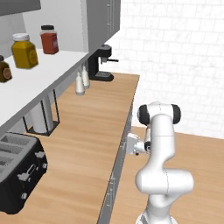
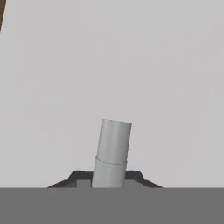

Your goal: Take a straw from the drawer in front and place it inside the glass cup on the dining counter.

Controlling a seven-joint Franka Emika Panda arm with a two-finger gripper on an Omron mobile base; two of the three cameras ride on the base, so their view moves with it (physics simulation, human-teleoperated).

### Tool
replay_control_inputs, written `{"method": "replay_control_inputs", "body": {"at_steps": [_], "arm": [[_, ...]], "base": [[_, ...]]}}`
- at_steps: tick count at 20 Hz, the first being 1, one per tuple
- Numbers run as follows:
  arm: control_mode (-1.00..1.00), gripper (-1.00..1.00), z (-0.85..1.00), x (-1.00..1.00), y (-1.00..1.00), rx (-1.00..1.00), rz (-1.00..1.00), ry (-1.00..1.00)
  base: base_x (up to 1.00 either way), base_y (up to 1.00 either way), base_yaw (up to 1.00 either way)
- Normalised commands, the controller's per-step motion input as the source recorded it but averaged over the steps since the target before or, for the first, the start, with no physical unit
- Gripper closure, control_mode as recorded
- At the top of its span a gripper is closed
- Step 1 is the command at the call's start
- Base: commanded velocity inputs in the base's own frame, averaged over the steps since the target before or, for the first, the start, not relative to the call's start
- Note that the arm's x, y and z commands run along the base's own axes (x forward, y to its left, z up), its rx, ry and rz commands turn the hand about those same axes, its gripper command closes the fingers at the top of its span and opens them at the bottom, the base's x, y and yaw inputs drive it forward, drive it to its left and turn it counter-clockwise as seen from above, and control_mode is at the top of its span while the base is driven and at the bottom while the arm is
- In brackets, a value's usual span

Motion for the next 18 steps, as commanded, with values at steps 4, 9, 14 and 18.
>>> {"method": "replay_control_inputs", "body": {"at_steps": [4,9,14,18], "arm": [[-1.00,1.00,0.00,-0.51,-0.96,0.00,0.00,0.00],[-1.00,1.00,0.00,-0.61,-1.00,0.00,0.00,0.00],[-1.00,1.00,0.00,-0.61,-1.00,0.00,0.00,0.00],[-1.00,1.00,0.00,-0.57,-1.00,0.00,0.00,0.00]], "base": [[0.00,0.00,0.00],[0.00,0.00,0.00],[0.00,0.00,0.00],[0.00,0.00,0.00]]}}
